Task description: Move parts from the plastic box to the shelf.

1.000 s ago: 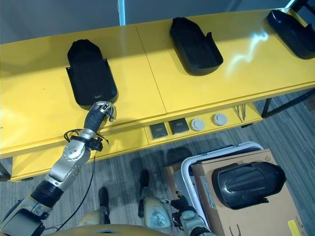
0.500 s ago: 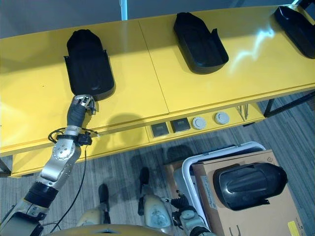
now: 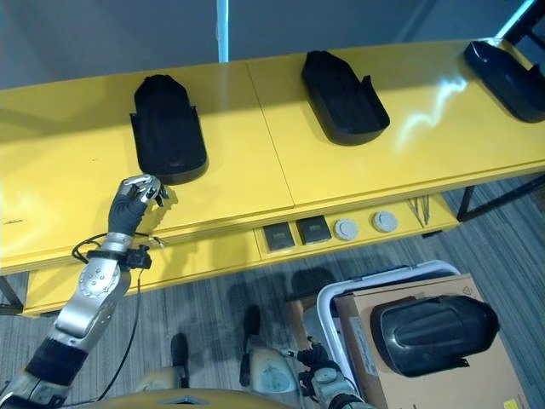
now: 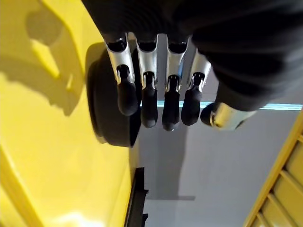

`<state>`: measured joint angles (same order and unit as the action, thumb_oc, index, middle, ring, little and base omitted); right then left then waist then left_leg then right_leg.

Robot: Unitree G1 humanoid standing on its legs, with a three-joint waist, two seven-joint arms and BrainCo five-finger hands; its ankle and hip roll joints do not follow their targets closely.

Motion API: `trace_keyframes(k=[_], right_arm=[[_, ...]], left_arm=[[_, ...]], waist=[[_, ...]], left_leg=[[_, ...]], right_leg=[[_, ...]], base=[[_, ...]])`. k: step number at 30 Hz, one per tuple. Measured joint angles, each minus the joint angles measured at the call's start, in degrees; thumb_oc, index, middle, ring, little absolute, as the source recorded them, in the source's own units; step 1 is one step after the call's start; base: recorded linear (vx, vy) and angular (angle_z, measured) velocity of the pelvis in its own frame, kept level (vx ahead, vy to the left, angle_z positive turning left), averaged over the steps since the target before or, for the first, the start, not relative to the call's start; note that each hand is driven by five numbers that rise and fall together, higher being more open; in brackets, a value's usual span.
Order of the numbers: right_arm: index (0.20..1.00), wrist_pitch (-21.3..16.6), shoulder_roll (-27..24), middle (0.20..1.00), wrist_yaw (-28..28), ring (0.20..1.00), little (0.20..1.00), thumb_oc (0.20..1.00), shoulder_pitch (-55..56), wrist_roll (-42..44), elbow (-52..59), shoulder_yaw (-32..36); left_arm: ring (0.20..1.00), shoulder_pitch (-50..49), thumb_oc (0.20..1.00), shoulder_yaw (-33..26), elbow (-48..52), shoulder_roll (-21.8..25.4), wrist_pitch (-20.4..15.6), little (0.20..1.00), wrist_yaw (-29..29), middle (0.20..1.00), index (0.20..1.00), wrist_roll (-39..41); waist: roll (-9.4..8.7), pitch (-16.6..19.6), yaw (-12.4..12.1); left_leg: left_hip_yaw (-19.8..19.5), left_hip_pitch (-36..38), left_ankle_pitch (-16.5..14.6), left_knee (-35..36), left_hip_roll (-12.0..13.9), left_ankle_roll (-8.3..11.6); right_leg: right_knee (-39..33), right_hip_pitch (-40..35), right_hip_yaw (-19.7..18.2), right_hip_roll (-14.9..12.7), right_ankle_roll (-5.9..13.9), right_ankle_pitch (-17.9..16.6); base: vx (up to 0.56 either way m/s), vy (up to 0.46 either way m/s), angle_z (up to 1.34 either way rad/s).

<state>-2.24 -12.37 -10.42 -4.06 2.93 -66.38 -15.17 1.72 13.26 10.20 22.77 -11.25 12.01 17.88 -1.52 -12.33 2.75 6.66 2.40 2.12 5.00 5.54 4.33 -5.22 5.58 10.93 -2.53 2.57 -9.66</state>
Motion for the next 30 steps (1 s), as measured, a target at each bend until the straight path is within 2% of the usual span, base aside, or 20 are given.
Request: trace_keyframes(k=[6, 9, 13, 19, 21, 23, 24, 25, 26, 27, 28, 29, 30], right_arm=[[1.0, 0.3, -0.1, 1.0, 0.3, 1.0, 1.0, 1.0, 1.4, -0.7, -2.1, 2.0], [1.0, 0.3, -0.2, 1.0, 0.3, 1.0, 1.0, 1.0, 2.8, -1.1, -2.3, 2.4], [1.0, 1.2, -0.2, 1.0, 0.4, 1.0, 1.0, 1.0, 3.7, -1.1, -3.2, 3.0], [1.0, 1.3, 0.6, 1.0, 0.4, 1.0, 1.0, 1.0, 4.3, -0.8, -2.8, 5.0], [1.0, 1.2, 1.2, 1.0, 0.4, 1.0, 1.0, 1.0, 6.7, -0.4, -2.0, 5.8], [1.0, 1.2, 1.6, 1.0, 0.2, 1.0, 1.0, 1.0, 6.1, 0.3, -1.1, 8.8], [1.0, 1.1, 1.7, 1.0, 0.0, 1.0, 1.0, 1.0, 6.3, 1.3, -1.2, 9.0], [1.0, 0.7, 2.3, 1.0, -0.1, 1.0, 1.0, 1.0, 5.8, 2.5, -1.2, 11.2], [1.0, 0.7, 2.7, 1.0, -0.3, 1.0, 1.0, 1.0, 4.9, 3.3, -1.7, 11.5], [1.0, 0.7, 3.0, 1.0, -0.5, 1.0, 1.0, 1.0, 4.7, 3.9, -2.4, 11.5], [1.0, 0.8, 2.8, 1.0, -0.6, 1.0, 1.0, 1.0, 3.7, 4.0, -2.7, 12.2], [1.0, 0.6, 2.4, 1.0, -0.9, 1.0, 1.0, 1.0, 2.8, 4.9, -3.4, 13.7], [1.0, 0.6, 1.9, 1.0, -0.9, 1.0, 1.0, 1.0, 3.0, 5.1, -3.4, 13.7]], left_arm=[[1.0, -10.4, 1.0, -5.5, 2.6, 0.8, -0.2, 1.0, -0.3, 1.0, 1.0, 0.0], [1.0, -12.0, 1.0, -6.2, 2.6, 0.7, -0.5, 1.0, 0.0, 1.0, 1.0, -0.1], [1.0, -14.4, 1.0, -5.3, 2.4, -0.2, -0.6, 1.0, -1.0, 1.0, 1.0, -0.1], [1.0, -14.4, 1.0, -4.0, 0.1, 0.1, -0.1, 1.0, -2.4, 1.0, 1.0, -0.2], [1.0, -14.1, 1.0, -4.1, 0.1, 0.8, 0.0, 1.0, -2.4, 1.0, 1.0, -0.8], [1.0, -14.0, 1.0, -4.0, 0.0, 1.4, 0.0, 1.0, -2.2, 1.0, 1.0, -1.3], [1.0, -13.8, 1.0, -4.2, 0.0, 1.7, 0.0, 1.0, -2.2, 1.0, 1.0, -1.6], [1.0, -12.4, 1.0, -4.2, -0.2, 2.3, 0.0, 1.0, -1.9, 1.0, 1.0, -2.5], [1.0, -10.8, 1.0, -4.2, -0.3, 2.9, 0.0, 1.0, -1.4, 1.0, 1.0, -2.8], [1.0, -8.8, 1.0, -4.1, -1.1, 3.0, -0.1, 1.0, -1.1, 1.0, 1.0, -3.6], [1.0, -6.9, 1.0, -4.0, -1.9, 2.8, 0.0, 1.0, -0.7, 1.0, 1.0, -3.8], [1.0, -5.4, 1.0, -4.3, -2.4, 2.3, 0.0, 1.0, -0.1, 1.0, 1.0, -4.6], [1.0, -5.2, 1.0, -4.3, -2.3, 2.4, -0.1, 1.0, 0.2, 1.0, 1.0, -4.6]], waist=[[1.79, 3.9, -3.7], [1.92, 6.7, -5.2], [1.54, 7.7, -6.2], [0.14, 7.9, -5.9], [-1.27, 8.1, -4.4], [-1.58, 7.7, -4.5], [-2.07, 7.2, -3.7], [-2.86, 6.1, -2.3], [-3.44, 5.1, -1.8], [-3.72, 4.4, -1.8], [-1.94, 3.2, -2.7], [0.45, 1.6, -1.7], [1.31, 1.4, -2.1]], left_leg=[[-2.3, 3.9, -1.1, 0.0, -0.1, -0.17], [-3.6, 4.0, -1.2, 0.0, -0.2, -0.2], [-5.4, 6.2, -1.3, 0.0, -1.2, -0.43], [-5.2, 5.3, -0.9, 0.0, -2.8, -1.07], [-4.9, 4.6, -0.3, -0.1, -4.1, -1.94], [-2.5, 3.6, 0.1, -0.1, -4.7, -2.99], [-1.8, 3.2, 0.2, -0.3, -5.3, -3.07], [0.0, 2.2, 0.9, -0.4, -6.2, -3.92], [1.7, 1.5, 1.4, -1.0, -6.8, -4.15], [2.9, -0.5, 0.2, -3.6, -6.8, -4.83], [4.2, -1.5, -0.6, -4.3, -4.6, -5.82], [6.7, -1.5, 0.2, -3.8, -2.2, -6.55], [7.3, -0.5, 0.3, -3.2, -1.5, -6.54]], right_leg=[[0.0, -5.5, 2.0, -0.4, 0.49, 1.7], [0.0, -6.3, 3.0, -0.6, 0.63, 2.2], [0.0, -9.6, 5.0, -1.8, 1.5, 2.9], [0.2, -8.3, 4.0, -3.3, 2.22, 2.2], [0.5, -6.5, 3.2, -4.2, 2.91, 1.4], [3.1, -3.1, 1.0, -5.1, 3.84, 1.4], [3.6, -1.9, 0.2, -5.3, 3.91, 0.9], [4.3, -0.4, -0.5, -6.1, 4.81, -1.3], [3.1, 0.7, 1.1, -6.8, 7.33, 0.0], [0.9, 0.5, 5.2, -7.8, 7.66, 2.3], [4.3, 1.5, 10.7, -8.8, 8.9, 5.0], [14.4, 3.2, 18.5, -10.8, 6.42, 6.6], [21.0, 3.7, 20.4, -12.5, 6.28, 7.8]], base=[[0.06, 0.036, 0.21], [0.05, 0.069, 0.27], [-0.03, 0.117, 0.26], [-0.05, 0.116, -0.05], [-0.2, 0.186, -0.13], [-0.25, 0.123, -0.46], [-0.27, 0.136, -0.55], [-0.19, 0.103, -0.48], [-0.15, 0.125, -0.55], [-0.07, 0.079, -0.75], [-0.07, 0.137, -0.95], [-0.04, 0.09, -1.01], [-0.04, 0.072, -1.01]])
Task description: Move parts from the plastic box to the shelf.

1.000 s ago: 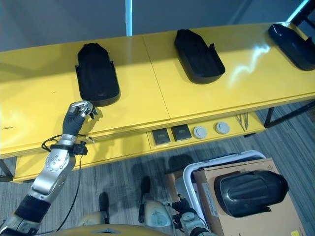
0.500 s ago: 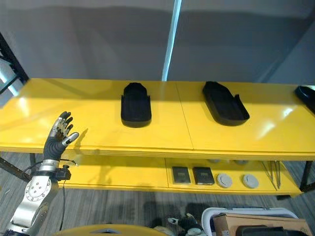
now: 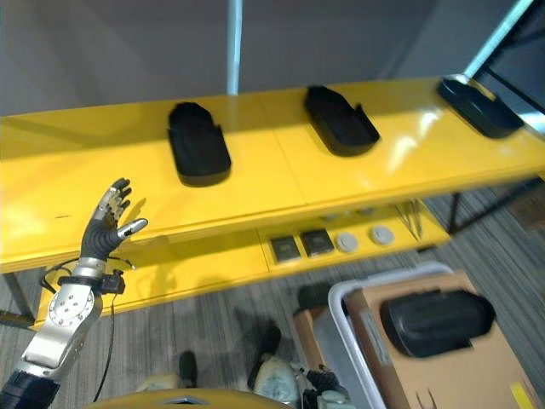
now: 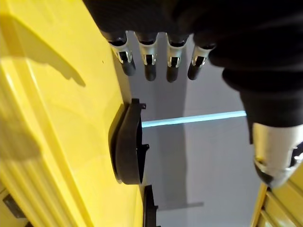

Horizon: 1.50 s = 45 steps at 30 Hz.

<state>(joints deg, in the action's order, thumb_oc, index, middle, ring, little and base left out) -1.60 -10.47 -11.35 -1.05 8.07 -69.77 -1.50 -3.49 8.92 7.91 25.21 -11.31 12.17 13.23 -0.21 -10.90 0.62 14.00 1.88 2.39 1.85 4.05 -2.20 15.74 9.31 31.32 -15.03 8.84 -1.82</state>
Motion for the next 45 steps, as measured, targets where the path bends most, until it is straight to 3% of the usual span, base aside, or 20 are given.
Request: trace_keyframes(k=[2, 4, 6, 7, 8, 12, 15, 17, 18, 19, 21, 25, 28, 29, 30, 32, 33, 36, 40, 45], right_arm=[[1.0, 0.3, -0.1, 1.0, 0.1, 1.0, 1.0, 1.0, 0.3, 0.2, -3.2, 0.7], [1.0, 0.5, -0.3, 1.0, 0.2, 1.0, 1.0, 1.0, 1.2, 0.5, -3.1, 0.4], [1.0, 0.5, 0.3, 1.0, 0.2, 1.0, 1.0, 1.0, 1.3, 0.5, -2.7, -0.3], [1.0, 0.4, 1.2, 1.0, 0.2, 1.0, 1.0, 1.0, 1.2, 0.5, -2.7, -0.6], [1.0, 0.2, 1.0, 1.0, 0.2, 1.0, 1.0, 1.0, 1.2, 0.5, -2.9, -1.0], [1.0, 0.1, -0.7, 1.0, 0.2, 1.0, 1.0, 1.0, 3.8, 0.6, -2.7, -2.8], [1.0, 0.2, -1.1, 1.0, 0.2, 1.0, 1.0, 1.0, 5.9, 1.1, -2.7, -2.2], [1.0, 0.2, -1.6, 1.0, 0.0, 1.0, 1.0, 1.0, 4.2, 1.1, -2.4, -4.1], [1.0, 0.1, -2.9, 1.0, 0.0, 1.0, 1.0, 1.0, 3.6, 0.8, -1.0, -5.5], [1.0, 0.1, -3.5, 1.0, 0.0, 1.0, 1.0, 1.0, 3.4, 0.5, -0.5, -5.5], [1.0, -0.5, -3.8, 1.0, 0.0, 1.0, 1.0, 1.0, 1.8, 0.5, 1.6, -5.1], [1.0, -1.4, -4.4, 1.0, -0.2, 1.0, 1.0, 1.0, 1.8, 0.5, 8.7, -5.6], [1.0, -2.2, -6.6, 1.0, -1.5, 1.0, 1.0, 1.0, 2.5, 0.5, 13.1, -4.9], [1.0, -2.2, -6.6, 1.0, -2.5, 1.0, 1.0, 1.0, 3.5, 0.0, 16.9, -4.4], [1.0, -2.5, -5.8, 1.0, -2.9, 1.0, 1.0, 1.0, 4.7, -1.5, 20.5, -4.4], [1.0, -2.8, -4.5, 1.0, -3.9, 1.0, 1.0, 1.0, 5.7, -3.0, 29.2, -5.2], [1.0, -3.5, -3.6, 1.0, -4.1, 1.0, 1.0, 1.0, 5.3, -4.1, 33.0, -5.5], [1.0, -3.4, -3.5, 1.0, -4.0, 1.0, 1.0, 1.0, 6.8, -4.2, 41.9, -7.1], [1.0, -7.8, -6.0, 1.0, -3.5, 1.0, 1.0, 1.0, 9.6, -6.4, 65.3, -8.2], [1.0, -10.9, -11.7, 1.0, -4.0, 1.0, 1.0, 1.0, 9.8, -10.0, 68.6, -3.8]], left_arm=[[1.0, -0.6, 1.0, -1.0, 0.4, 0.6, -0.2, 1.0, 0.3, 1.0, 1.0, 0.0], [1.0, -2.4, 1.0, -3.4, 0.4, 0.0, -0.6, 1.0, 1.5, 1.0, 1.0, -0.1], [1.0, -3.9, 1.0, -5.3, -0.3, 0.2, -0.3, 1.0, 2.5, 1.0, 1.0, -0.1], [1.0, -4.1, 1.0, -6.2, -2.3, 0.6, -0.4, 1.0, 2.6, 1.0, 1.0, -0.5], [1.0, -4.9, 1.0, -5.8, -4.8, -0.3, 0.1, 1.0, 2.6, 1.0, 1.0, -1.1], [1.0, -4.7, 1.0, -4.0, -7.5, -1.9, 0.1, 1.0, 2.4, 1.0, 1.0, -1.3], [1.0, -2.8, 1.0, -4.4, -8.6, -2.4, -0.1, 1.0, 2.6, 1.0, 1.0, -1.7], [1.0, -2.6, 1.0, -4.3, -8.7, -2.4, -0.3, 1.0, 3.6, 1.0, 1.0, -1.7], [1.0, -2.1, 1.0, -3.6, -10.7, -4.1, -1.1, 1.0, 3.9, 1.0, 1.0, -2.0], [1.0, -1.9, 1.0, -3.0, -12.6, -4.5, -1.2, 1.0, 4.3, 1.0, 1.0, -2.2], [1.0, -1.1, 1.0, -2.1, -16.8, -4.5, -1.4, 1.0, 4.9, 1.0, 1.0, -2.3], [1.0, -0.3, 1.0, -1.5, -28.5, -4.6, -0.3, 1.0, 5.2, 1.0, 1.0, -2.5], [1.0, -1.0, 1.0, -0.7, -32.4, -6.0, 0.3, 1.0, 5.2, 1.0, 1.0, -3.8], [1.0, -0.2, 1.0, 0.2, -39.0, -6.1, 0.3, 1.0, 5.2, 1.0, 1.0, -4.6], [1.0, 0.2, 1.0, 1.3, -41.9, -5.6, 1.3, 1.0, 5.1, 1.0, 1.0, -4.7], [1.0, -0.4, 1.0, 2.3, -49.6, -5.3, 1.7, 1.0, 4.5, 1.0, 1.0, -5.9], [1.0, -0.6, 1.0, 2.2, -53.1, -5.7, 2.5, 1.0, 4.5, 1.0, 1.0, -6.3], [1.0, -0.4, 1.0, 2.0, -57.2, -7.6, 1.9, 1.0, 4.7, 1.0, 1.0, -7.7], [1.0, -1.0, 1.0, 0.6, -70.2, -9.6, 2.7, 1.0, 4.6, 1.0, 1.0, -11.6], [1.0, -5.3, 1.0, -0.3, -71.5, -10.3, 3.3, 1.0, 4.6, 1.0, 1.0, -12.4]], waist=[[-0.88, 0.4, -1.3], [-1.41, 1.3, -1.8], [-2.86, 2.0, -3.8], [-4.77, 2.3, -3.9], [-3.36, 2.7, -3.8], [-0.7, 3.7, -2.0], [-2.03, 3.3, -1.6], [-2.98, 1.7, -2.6], [-2.89, 1.5, -2.5], [-2.2, 1.4, -4.1], [-0.91, 0.6, -2.8], [-0.44, -0.3, -2.5], [2.13, -0.7, -0.5], [1.64, -1.1, -0.1], [-0.55, -0.7, 1.3], [-1.39, -0.3, 2.2], [-0.95, -0.6, 2.5], [-1.01, -0.4, 2.4], [-1.07, -0.2, 3.1], [-0.76, 0.4, 2.8]], left_leg=[[4.9, 1.6, 0.0, 0.7, 0.7, 0.25], [10.7, 2.2, 1.2, 2.0, 1.7, 1.1], [14.7, 2.3, 1.7, 2.2, 2.3, 2.3], [17.6, 2.0, 1.9, 1.0, 2.7, 3.84], [17.2, 2.0, 1.6, 0.5, 4.3, 3.39], [12.8, 2.5, 1.5, 0.0, 7.1, 5.31], [9.0, -2.9, 2.9, -12.2, 9.4, 7.28], [0.7, -7.4, 1.0, -21.2, 9.3, 9.76], [-9.4, -8.7, -1.8, -17.2, 4.3, 12.55], [-13.2, -7.0, -1.5, -10.3, 2.3, 11.35], [-15.4, -6.9, 0.2, -3.6, 2.8, 9.61], [-23.9, -6.1, 1.5, 1.6, 5.4, 10.65], [-24.0, -3.6, 2.3, 1.3, 5.2, 10.27], [-21.1, -3.0, 1.9, 1.4, 2.9, 9.02], [-18.7, -1.5, 1.6, 1.7, 0.2, 7.72], [-13.7, -0.1, 1.0, 2.7, -3.0, 5.08], [-10.8, -0.1, 1.3, 2.9, -3.6, 4.28], [-8.0, -0.2, 0.9, 2.7, -4.1, 3.46], [-4.7, 0.9, 0.0, 3.1, -3.8, 4.08], [-4.7, 1.6, -0.4, 3.1, -1.7, 5.2]], right_leg=[[13.0, -0.3, 2.9, -3.9, -0.13, 5.0], [17.3, -5.0, 7.7, -5.0, -0.7, 9.3], [9.4, -8.3, 9.3, -2.5, -0.46, 10.1], [-3.0, -11.6, 6.3, 1.8, -3.0, 8.8], [-7.1, -12.2, 3.2, 4.9, -4.02, 5.5], [-13.1, -13.2, -0.7, 10.0, -5.78, 3.5], [-13.4, -11.2, -3.8, 9.9, -7.3, 3.7], [-15.1, -11.9, -7.2, 9.4, -9.39, 2.0], [-16.2, -11.0, -10.7, 9.1, -9.1, 1.0], [-16.3, -10.0, -13.4, 9.3, -9.37, 1.0], [-17.0, -10.5, -15.2, 10.4, -9.08, 0.5], [-17.3, -9.6, -22.2, 11.5, -8.39, 0.4], [-20.7, -11.6, -23.6, 10.8, -5.17, -2.4], [-20.5, -11.5, -25.4, 8.5, -4.38, -2.3], [-20.3, -10.7, -26.9, 6.2, -5.26, -3.1], [-20.7, -8.9, -31.1, 2.8, -6.46, -4.1], [-20.8, -7.9, -32.2, 1.9, -4.3, -5.1], [-20.4, -7.0, -29.7, 3.2, 0.16, -9.2], [-20.5, -6.5, -27.2, 3.4, 0.62, -8.2], [-20.8, -7.0, -27.3, 5.5, -0.25, -6.4]], base=[[-0.1, 0.009, -1.08], [-0.15, -0.111, -1.22], [-0.11, -0.237, -1.63], [-0.01, -0.215, -1.63], [0.02, -0.174, -1.59], [-0.03, -0.142, -0.67], [-0.06, -0.074, -0.59], [-0.01, 0.089, -0.9], [0.12, 0.135, -1.09], [0.11, 0.142, -1.26], [0.12, 0.137, -0.92], [0.09, 0.176, -0.96], [0.15, 0.411, -0.74], [0.1, 0.317, -0.89], [0.11, 0.41, -0.91], [0.01, 0.244, -1.11], [-0.02, 0.221, -1.18], [0.01, 0.103, -0.66], [0.08, 0.064, -0.42], [0.01, 0.008, -0.07]])
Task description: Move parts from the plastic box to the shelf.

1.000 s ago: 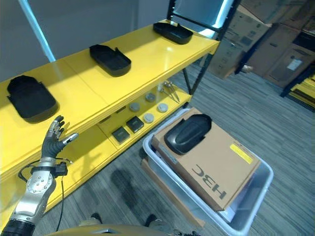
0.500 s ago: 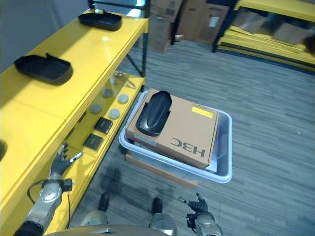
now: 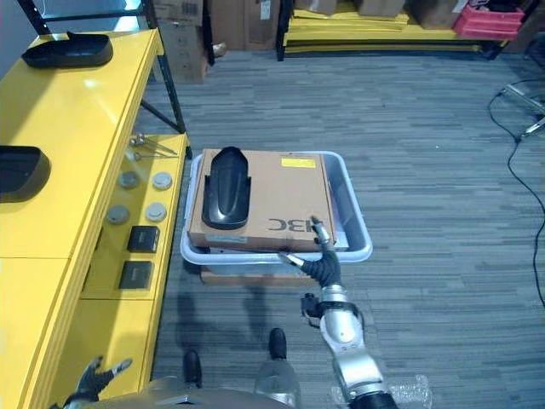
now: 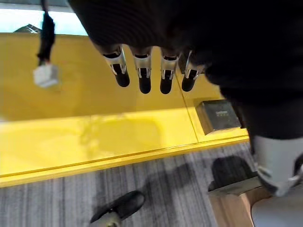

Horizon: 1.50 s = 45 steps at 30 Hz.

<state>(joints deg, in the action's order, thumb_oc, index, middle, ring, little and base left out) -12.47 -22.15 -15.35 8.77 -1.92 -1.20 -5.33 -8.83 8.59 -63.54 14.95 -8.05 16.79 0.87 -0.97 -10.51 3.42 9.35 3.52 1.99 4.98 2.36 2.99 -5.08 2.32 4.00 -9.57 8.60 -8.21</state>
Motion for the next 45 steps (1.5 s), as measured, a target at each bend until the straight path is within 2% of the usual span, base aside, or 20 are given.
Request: trace_keyframes(k=[3, 5, 8, 9, 10, 11, 14, 15, 17, 23, 27, 33, 34, 37, 38, 39, 42, 45], right_arm=[[1.0, 0.6, -1.6, 1.0, -0.8, 1.0, 1.0, 1.0, -4.5, -2.0, -4.9, -0.7], [1.0, 2.6, -2.3, 1.0, -2.9, 1.0, 1.0, 1.0, -10.9, -2.8, -11.3, -1.3], [1.0, 3.2, -1.8, 1.0, -5.1, 1.0, 1.0, 1.0, -18.8, -2.9, -19.1, -3.4], [1.0, 4.8, -1.0, 1.0, -7.6, 1.0, 1.0, 1.0, -26.6, -2.9, -27.0, -4.6], [1.0, 5.3, -1.0, 1.0, -8.5, 1.0, 1.0, 1.0, -28.9, -2.9, -28.7, -5.0], [1.0, 5.9, -1.0, 1.0, -10.4, 1.0, 1.0, 1.0, -33.1, -2.9, -31.5, -5.1], [1.0, 6.5, -0.5, 1.0, -13.6, 1.0, 1.0, 1.0, -38.4, -2.8, -31.6, -5.3], [1.0, 6.6, -0.3, 1.0, -15.0, 1.0, 1.0, 1.0, -40.3, -2.7, -32.4, -5.5], [1.0, 7.3, -0.3, 1.0, -16.5, 1.0, 1.0, 1.0, -42.7, -2.4, -33.8, -5.6], [1.0, 7.9, -0.3, 1.0, -19.0, 1.0, 1.0, 1.0, -45.4, -2.4, -35.5, -5.7], [1.0, 9.4, -0.8, 1.0, -20.7, 1.0, 1.0, 1.0, -52.1, -1.8, -43.9, -5.5], [1.0, 10.4, -2.3, 1.0, -21.1, 1.0, 1.0, 1.0, -61.7, 0.5, -55.1, -8.1], [1.0, 10.6, -3.7, 1.0, -21.2, 1.0, 1.0, 1.0, -66.0, 0.9, -61.5, -9.2], [1.0, 10.7, -4.9, 1.0, -22.0, 1.0, 1.0, 1.0, -71.7, 2.2, -68.8, -12.3], [0.517, 11.1, -5.1, 0.517, -20.7, 0.517, 0.517, 0.517, -72.6, 2.2, -70.8, -13.2], [0.2, 11.1, -5.6, 0.2, -19.4, 0.2, 0.2, 0.2, -73.4, 2.2, -72.3, -14.0], [0.2, 11.7, -5.6, 0.2, -16.6, 0.2, 0.2, 0.2, -75.1, 1.9, -75.0, -16.2], [0.2, 14.1, -6.4, 0.2, -15.2, 0.2, 0.2, 0.2, -76.7, 1.6, -76.4, -16.2]], left_arm=[[1.0, -0.7, 1.0, 1.0, 0.7, -0.7, 0.0, 1.0, 0.0, 1.0, 1.0, 0.0], [1.0, 1.1, 1.0, 3.2, 3.9, -1.2, -0.2, 1.0, 0.0, 1.0, 1.0, 0.1], [1.0, 2.0, 1.0, 5.4, 6.7, -1.1, -0.7, 1.0, 0.3, 1.0, 1.0, 0.3], [1.0, 3.4, 1.0, 8.0, 8.1, -0.3, -0.7, 1.0, 0.3, 1.0, 1.0, 0.3], [1.0, 3.9, 1.0, 8.8, 8.7, -0.1, -0.7, 1.0, 0.3, 1.0, 1.0, 0.3], [1.0, 5.2, 1.0, 10.0, 10.0, 0.5, -0.7, 1.0, 0.2, 1.0, 1.0, 0.3], [1.0, 5.8, 1.0, 10.5, 11.4, 0.5, -0.6, 1.0, 0.3, 1.0, 1.0, 0.9], [1.0, 6.2, 1.0, 10.5, 11.5, 0.8, -0.7, 1.0, 0.5, 1.0, 1.0, 1.3], [1.0, 6.6, 1.0, 9.7, 11.2, 0.8, -0.7, 1.0, 0.8, 1.0, 1.0, 2.0], [1.0, 6.5, 1.0, 8.8, 10.1, 0.8, -0.7, 1.0, 1.8, 1.0, 1.0, 3.5], [1.0, 6.4, 1.0, 6.7, 9.0, 0.8, -0.9, 1.0, 2.3, 1.0, 1.0, 5.8], [1.0, 6.5, 1.0, 7.8, 10.4, 0.8, -1.2, 1.0, 2.6, 1.0, 1.0, 9.2], [1.0, 7.1, 1.0, 8.5, 11.1, 0.8, -2.1, 1.0, 2.8, 1.0, 1.0, 10.3], [1.0, 8.5, 1.0, 11.7, 10.1, 0.9, -2.1, 1.0, 2.9, 1.0, 1.0, 11.2], [1.0, 9.2, 1.0, 11.8, 9.7, 0.9, -2.0, 1.0, 2.9, 1.0, 1.0, 11.3], [1.0, 9.9, 1.0, 11.8, 9.6, 1.0, -2.0, 1.0, 2.9, 1.0, 1.0, 11.2], [1.0, 10.9, 1.0, 11.6, 8.3, 1.2, -2.0, 1.0, 2.8, 1.0, 1.0, 11.3], [1.0, 11.3, 1.0, 11.5, 7.5, 1.6, -1.9, 1.0, 2.8, 1.0, 1.0, 11.3]], waist=[[-0.63, 0.8, -0.8], [-1.01, 0.5, -2.0], [-1.07, -0.9, -3.6], [-0.78, -1.9, -5.0], [-0.7, -2.3, -5.6], [-0.44, -4.1, -6.7], [-0.07, -6.3, -8.6], [-0.29, -7.5, -9.2], [-0.66, -9.0, -9.5], [-0.78, -9.3, -10.6], [-0.54, -10.0, -11.6], [-0.89, -12.8, -13.2], [-1.07, -15.1, -13.9], [-2.77, -17.1, -14.3], [-3.13, -17.3, -14.3], [-3.44, -17.4, -14.5], [-4.35, -17.5, -14.5], [-4.86, -17.2, -14.7]], left_leg=[[-0.1, -3.4, 0.5, 0.0, 1.1, 0.5], [-2.2, -7.3, 2.3, 0.0, 1.4, 0.43], [-4.2, -8.9, 3.5, -0.2, 1.8, 1.07], [-5.7, -10.9, 3.9, 0.0, 2.1, 1.45], [-6.2, -11.7, 4.2, 0.0, 2.2, 1.53], [-6.9, -13.0, 5.0, -0.4, 2.3, 1.69], [-8.0, -14.6, 5.9, -0.4, 2.3, 1.31], [-8.8, -14.7, 6.2, -0.4, 2.3, 1.74], [-9.4, -15.1, 6.2, -0.4, 2.3, 1.77], [-9.7, -15.4, 6.1, -0.4, 2.1, 1.74], [-10.6, -15.9, 6.0, -0.4, 2.0, 1.83], [-11.0, -19.6, 6.8, -0.5, 2.3, 2.14], [-11.3, -21.8, 6.4, -2.6, 2.3, 2.33], [-11.2, -23.7, 5.8, -4.0, 2.4, 2.39], [-11.2, -23.7, 5.8, -4.0, 2.4, 2.4], [-11.3, -23.8, 5.8, -4.0, 2.4, 2.42], [-11.5, -23.9, 5.8, -4.0, 2.4, 2.44], [-11.7, -23.8, 5.8, -4.0, 2.4, 2.42]], right_leg=[[0.0, 2.9, 0.1, 1.0, -0.43, -0.3], [0.0, 5.7, 1.9, 1.3, -0.8, -1.5], [0.0, 6.3, 3.5, 1.7, -1.12, -1.9], [0.0, 7.5, 5.2, 1.9, -1.17, -1.8], [-0.1, 8.1, 5.7, 1.9, -1.19, -1.8], [0.0, 8.9, 6.1, 2.2, -1.18, -2.3], [0.0, 9.7, 7.2, 2.4, -1.54, -2.6], [0.0, 9.6, 7.6, 2.4, -1.6, -2.5], [0.0, 9.6, 8.2, 2.4, -1.66, -2.5], [0.1, 9.5, 8.9, 2.3, -2.17, -2.6], [0.0, 9.8, 9.3, 2.4, -2.29, -2.3], [0.1, 13.3, 9.4, 2.8, -2.68, -2.4], [0.3, 14.4, 9.6, 2.9, -3.29, -3.1], [0.4, 15.8, 9.4, 3.0, -3.74, -3.8], [0.3, 15.8, 9.4, 3.0, -3.73, -3.8], [0.3, 15.8, 9.5, 3.0, -3.7, -3.8], [0.3, 15.8, 9.6, 3.0, -3.58, -3.7], [0.3, 15.6, 9.7, 2.9, -3.35, -3.5]], base=[[-0.08, -0.027, -0.01], [-0.1, -0.057, 0.4], [-0.05, -0.046, 0.38], [-0.03, -0.035, 0.44], [-0.04, -0.028, 0.52], [-0.03, -0.015, 0.31], [-0.01, -0.023, 0.21], [0.04, -0.025, 0.17], [0.03, -0.014, 0.16], [0.02, 0.005, 0.06], [-0.02, -0.002, 0.04], [-0.05, -0.01, 0.02], [-0.06, 0.007, 0.03], [-0.03, 0.0, -0.02], [0.0, 0.0, 0.0], [0.0, 0.0, 0.0], [0.01, 0.0, 0.01], [0.01, 0.007, 0.03]])
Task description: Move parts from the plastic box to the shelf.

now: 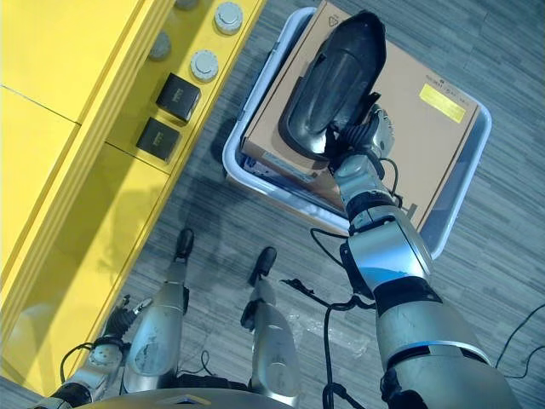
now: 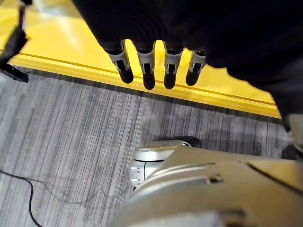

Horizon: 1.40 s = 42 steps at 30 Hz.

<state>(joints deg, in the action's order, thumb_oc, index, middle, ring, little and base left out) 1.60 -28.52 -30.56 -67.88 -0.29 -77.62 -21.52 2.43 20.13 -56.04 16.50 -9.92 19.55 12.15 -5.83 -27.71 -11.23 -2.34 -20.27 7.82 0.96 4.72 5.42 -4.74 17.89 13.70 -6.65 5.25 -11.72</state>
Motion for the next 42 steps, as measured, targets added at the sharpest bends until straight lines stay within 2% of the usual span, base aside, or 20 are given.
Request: trace_keyframes(k=[4, 7, 12, 13, 15, 17, 19, 20, 21, 23, 26, 30, 32, 34, 35, 37, 42], right_arm=[[0.2, 0.4, -1.6, 0.2, 1.7, 0.2, 0.2, 0.2, 0.0, -0.1, 0.1, 0.3], [0.2, 2.0, -2.1, 0.2, 4.5, 0.2, 0.2, 0.2, 0.6, -1.0, -0.3, 0.2], [0.2, 2.5, -4.3, 0.2, 6.8, 0.2, 0.2, 0.2, 6.3, -2.6, -1.6, 2.5], [0.2, 2.7, -6.6, 0.2, 7.0, 0.2, 0.2, 0.2, 9.6, -3.4, -0.9, 4.0], [0.2, 3.2, -8.1, 0.2, 7.0, 0.2, 0.2, 0.2, 12.1, -4.2, 0.3, 4.5], [0.2, 3.2, -10.8, 0.2, 7.0, 0.2, 0.2, 0.2, 18.4, -4.6, 6.2, 6.5], [0.2, 3.2, -13.3, 0.2, 7.0, 0.2, 0.2, 0.2, 23.2, -4.8, 11.0, 6.7], [0.2, 3.5, -16.0, 0.2, 7.0, 0.2, 0.2, 0.2, 27.3, -6.4, 15.8, 7.6], [0.2, 3.6, -17.2, 0.2, 7.0, 0.2, 0.2, 0.2, 29.3, -6.9, 18.8, 8.0], [0.2, 3.5, -17.8, 0.2, 6.7, 0.2, 0.2, 0.2, 30.4, -8.9, 21.0, 7.9], [0.2, 3.6, -19.8, 0.2, 6.8, 0.2, 0.2, 0.2, 33.6, -13.1, 29.6, 7.8], [0.2, 2.4, -21.7, 0.2, 6.8, 0.2, 0.2, 0.2, 34.7, -18.3, 36.9, 6.9], [0.2, 2.3, -23.7, 0.2, 7.2, 0.2, 0.2, 0.2, 38.9, -21.4, 46.2, 7.0], [0.2, 0.3, -24.5, 0.2, 7.6, 0.2, 0.2, 0.2, 40.7, -24.1, 50.2, 6.8], [0.2, -0.4, -25.0, 0.2, 7.7, 0.2, 0.2, 0.2, 41.4, -25.6, 52.8, 6.8], [0.2, -0.1, -26.6, 0.2, 8.0, 0.2, 0.2, 0.2, 44.4, -27.3, 59.3, 8.2], [0.2, -0.8, -27.3, 0.2, 7.8, 0.2, 0.2, 0.2, 46.8, -31.6, 70.2, 10.4]], left_arm=[[1.0, 0.0, 1.0, -0.4, 0.4, 0.3, 0.2, 1.0, 0.0, 1.0, 1.0, 0.0], [1.0, -0.4, 1.0, -2.1, 0.6, 0.3, 0.8, 1.0, -0.1, 1.0, 1.0, 0.1], [1.0, -1.4, 1.0, -8.2, 6.8, 0.7, 0.3, 1.0, -0.3, 1.0, 1.0, 4.7], [1.0, -1.4, 1.0, -9.7, 10.6, 2.3, -0.1, 1.0, -0.5, 1.0, 1.0, 6.8], [1.0, -1.6, 1.0, -10.3, 11.7, 3.6, -0.2, 1.0, -0.5, 1.0, 1.0, 7.6], [1.0, -4.7, 1.0, -12.2, 19.4, 5.6, 0.0, 1.0, -0.4, 1.0, 1.0, 7.9], [1.0, -7.7, 1.0, -13.7, 27.8, 7.1, 0.0, 1.0, -0.5, 1.0, 1.0, 8.0], [1.0, -10.2, 1.0, -13.8, 35.2, 8.5, 0.0, 1.0, -1.5, 1.0, 1.0, 7.9], [1.0, -11.3, 1.0, -13.7, 38.0, 9.4, 0.0, 1.0, -2.3, 1.0, 1.0, 7.9], [1.0, -12.0, 1.0, -13.2, 36.8, 9.4, 1.1, 1.0, -3.7, 1.0, 1.0, 7.8], [1.0, -14.4, 1.0, -13.1, 39.7, 9.5, 2.7, 1.0, -6.4, 1.0, 1.0, 7.8], [1.0, -14.6, 1.0, -10.9, 46.1, 9.3, 2.8, 1.0, -9.2, 1.0, 1.0, 8.0], [1.0, -13.3, 1.0, -11.2, 49.8, 9.3, 3.1, 1.0, -9.7, 1.0, 1.0, 8.1], [1.0, -12.7, 1.0, -11.2, 51.0, 9.1, 2.4, 1.0, -9.8, 1.0, 1.0, 8.7], [1.0, -11.4, 1.0, -11.1, 51.0, 8.6, 2.2, 1.0, -9.9, 1.0, 1.0, 10.2], [1.0, -9.5, 1.0, -11.0, 51.1, 6.9, 2.5, 1.0, -10.0, 1.0, 1.0, 13.4], [1.0, -6.1, 1.0, -6.4, 51.2, 4.2, 3.4, 1.0, -11.6, 1.0, 1.0, 21.0]], waist=[[-0.01, 0.0, -0.1], [-0.04, 0.3, 0.0], [0.34, 2.4, -0.4], [0.28, 3.2, -0.3], [0.27, 5.2, 0.4], [0.39, 7.1, 0.8], [0.78, 7.3, 1.3], [1.69, 8.4, 2.1], [2.15, 9.5, 2.5], [3.02, 11.9, 4.0], [3.77, 12.7, 5.5], [5.66, 15.1, 6.6], [6.66, 15.7, 7.0], [7.37, 17.7, 7.2], [8.01, 19.3, 7.7], [8.7, 20.0, 8.7], [8.81, 21.2, 10.4]], left_leg=[[0.0, 0.7, 0.1, 0.0, -0.1, -0.06], [0.2, 2.0, 0.0, 0.0, -0.1, -0.03], [-0.5, 2.7, 0.0, -0.1, -0.2, -0.05], [-0.7, 3.5, 0.0, -0.2, -0.2, -0.04], [-0.7, 3.4, -0.1, -0.1, -0.4, -0.08], [-0.5, 4.0, 0.0, 0.1, -0.4, -0.13], [-0.4, 6.0, -0.1, 0.3, -0.4, -0.09], [-0.4, 7.6, -0.3, 0.6, -0.4, -0.12], [-0.3, 8.6, -0.7, 1.2, -0.3, -0.13], [0.1, 9.9, -0.6, 2.1, -0.1, -0.2], [0.8, 13.4, -0.5, 3.6, 0.2, -0.3], [1.3, 15.6, -0.9, 3.9, 0.5, -0.2], [1.3, 17.5, -0.9, 3.6, 0.7, -0.62], [1.4, 18.5, -1.3, 3.9, 0.8, -0.53], [1.5, 19.1, -1.5, 4.0, 0.8, -0.35], [1.8, 19.9, -1.8, 4.0, 0.8, -0.59], [1.8, 22.3, -2.5, 4.0, 1.1, -0.59]], right_leg=[[0.0, -0.6, 0.1, 0.0, -0.36, -0.3], [0.0, -2.0, 0.0, -0.1, -0.36, -0.3], [0.0, -3.2, 0.8, -0.1, -0.28, -0.2], [0.0, -4.3, 1.0, -0.2, -0.15, -0.1], [0.0, -4.1, 1.0, -0.4, -0.01, 0.0], [0.0, -4.5, 0.9, -0.4, 0.02, 0.0], [0.0, -6.3, 0.7, -0.4, 0.2, 0.2], [0.0, -7.9, 0.6, -0.5, 0.7, 0.7], [0.0, -8.4, 0.6, -0.6, 0.68, 1.1], [-0.3, -9.1, 0.4, -0.6, 0.67, 1.3], [-0.4, -11.5, -0.2, -0.5, 0.58, 1.6], [-0.4, -13.4, -0.5, -0.4, 0.36, 2.2], [-0.4, -15.3, -0.5, -0.2, 0.48, 2.4], [-0.4, -16.2, -0.4, 0.0, 0.49, 2.9], [-0.4, -16.8, -0.4, 0.0, 0.64, 3.2], [-0.4, -17.9, -0.3, 0.1, 0.7, 3.4], [-0.4, -20.1, -0.1, 0.2, 0.57, 4.1]], base=[[0.0, 0.0, 0.0], [0.02, -0.024, 0.0], [0.02, -0.036, 0.08], [0.01, -0.031, 0.14], [0.01, -0.036, 0.04], [0.02, -0.048, -0.03], [0.02, -0.032, -0.05], [0.04, -0.026, -0.05], [0.04, -0.027, -0.06], [0.05, -0.023, -0.1], [0.04, -0.02, -0.11], [0.02, -0.036, -0.05], [0.03, -0.031, 0.01], [0.03, -0.032, -0.03], [0.01, -0.048, -0.06], [0.02, -0.055, 0.01], [0.0, -0.044, 0.0]])
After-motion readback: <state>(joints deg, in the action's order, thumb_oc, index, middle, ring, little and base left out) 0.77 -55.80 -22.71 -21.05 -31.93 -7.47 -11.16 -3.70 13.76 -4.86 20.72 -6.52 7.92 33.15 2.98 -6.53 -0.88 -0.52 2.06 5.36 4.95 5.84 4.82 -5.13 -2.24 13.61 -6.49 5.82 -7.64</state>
